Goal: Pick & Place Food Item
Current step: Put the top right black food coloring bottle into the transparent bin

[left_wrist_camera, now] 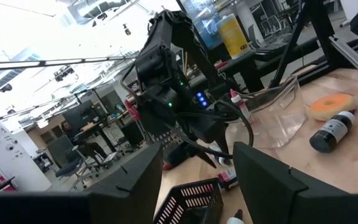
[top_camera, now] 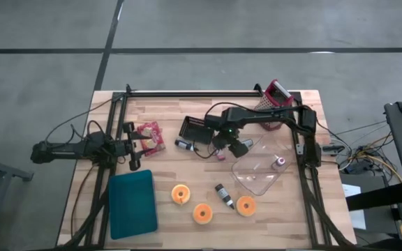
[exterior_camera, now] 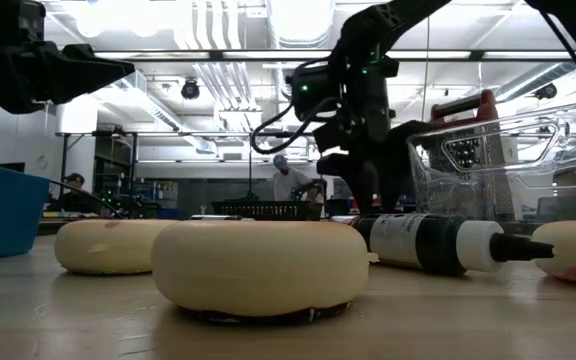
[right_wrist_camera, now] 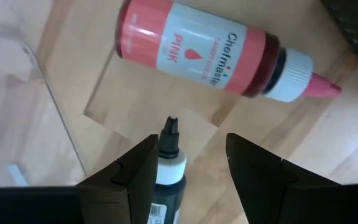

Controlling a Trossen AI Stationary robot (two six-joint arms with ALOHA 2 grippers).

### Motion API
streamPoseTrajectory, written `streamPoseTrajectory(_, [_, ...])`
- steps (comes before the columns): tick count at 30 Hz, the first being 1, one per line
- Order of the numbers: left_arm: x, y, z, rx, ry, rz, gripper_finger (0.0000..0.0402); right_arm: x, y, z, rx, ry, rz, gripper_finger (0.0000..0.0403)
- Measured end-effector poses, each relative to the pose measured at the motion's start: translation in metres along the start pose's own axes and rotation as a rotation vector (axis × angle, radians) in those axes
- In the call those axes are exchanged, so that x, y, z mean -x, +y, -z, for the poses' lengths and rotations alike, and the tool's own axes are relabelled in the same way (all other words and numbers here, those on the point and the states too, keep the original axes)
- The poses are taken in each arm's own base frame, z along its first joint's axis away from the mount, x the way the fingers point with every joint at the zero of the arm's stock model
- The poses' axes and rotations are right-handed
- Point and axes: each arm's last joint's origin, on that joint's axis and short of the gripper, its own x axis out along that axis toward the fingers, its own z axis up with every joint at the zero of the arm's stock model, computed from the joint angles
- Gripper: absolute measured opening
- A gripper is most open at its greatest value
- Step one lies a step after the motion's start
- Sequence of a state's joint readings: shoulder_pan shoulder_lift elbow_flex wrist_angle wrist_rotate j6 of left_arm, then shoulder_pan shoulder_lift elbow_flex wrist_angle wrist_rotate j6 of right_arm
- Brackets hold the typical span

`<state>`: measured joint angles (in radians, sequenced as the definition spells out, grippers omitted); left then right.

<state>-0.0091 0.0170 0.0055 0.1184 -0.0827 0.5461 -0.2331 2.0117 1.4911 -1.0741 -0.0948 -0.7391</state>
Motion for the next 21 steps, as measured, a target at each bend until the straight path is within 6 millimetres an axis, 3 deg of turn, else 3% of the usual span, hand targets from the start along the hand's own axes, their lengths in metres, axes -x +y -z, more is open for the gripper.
streamPoseTrajectory(8, [0.0,0.0,0.0,0.0,0.0,0.0,0.02,0.0059,0.0031,0.0009,0.014,-0.044,-0.025,0.0185])
streamPoseTrajectory(21, [0.0,0.0,0.0001,0.0,0.0,0.0,0.02,-0.002,0.0083,0.004,-0.005,-0.06,-0.096,0.0185])
